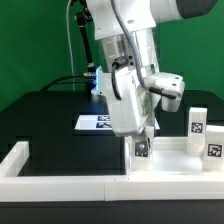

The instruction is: Assemble square table

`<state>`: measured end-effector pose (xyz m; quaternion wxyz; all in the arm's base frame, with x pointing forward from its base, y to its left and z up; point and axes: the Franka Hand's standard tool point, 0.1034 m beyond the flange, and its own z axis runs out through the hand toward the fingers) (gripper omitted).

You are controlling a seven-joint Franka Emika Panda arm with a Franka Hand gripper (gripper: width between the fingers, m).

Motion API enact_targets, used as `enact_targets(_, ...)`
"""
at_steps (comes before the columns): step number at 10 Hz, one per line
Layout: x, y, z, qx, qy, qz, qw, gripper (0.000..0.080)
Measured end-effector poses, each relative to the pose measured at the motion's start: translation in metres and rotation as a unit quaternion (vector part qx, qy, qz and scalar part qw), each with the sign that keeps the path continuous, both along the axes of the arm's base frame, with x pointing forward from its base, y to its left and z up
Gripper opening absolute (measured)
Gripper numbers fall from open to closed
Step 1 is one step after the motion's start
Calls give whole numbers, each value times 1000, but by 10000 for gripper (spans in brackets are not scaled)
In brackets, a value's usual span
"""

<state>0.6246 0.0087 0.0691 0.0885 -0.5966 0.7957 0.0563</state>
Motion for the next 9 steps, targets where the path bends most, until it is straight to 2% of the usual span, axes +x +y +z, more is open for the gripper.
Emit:
enact_targets(1, 0, 0, 0, 0, 0, 0, 1000, 612)
enact_targets(2, 1, 2, 3, 1, -2, 3, 1000, 612)
enact_targets(3, 1, 7, 18, 3, -10, 11, 1000, 643)
enact_targets(5, -3, 14, 54, 11, -28, 12, 999, 648)
enact_targets(6, 1, 14, 75, 15, -43, 11, 999, 649)
enact_targets(9, -1, 15, 74, 19, -34, 15, 999, 649)
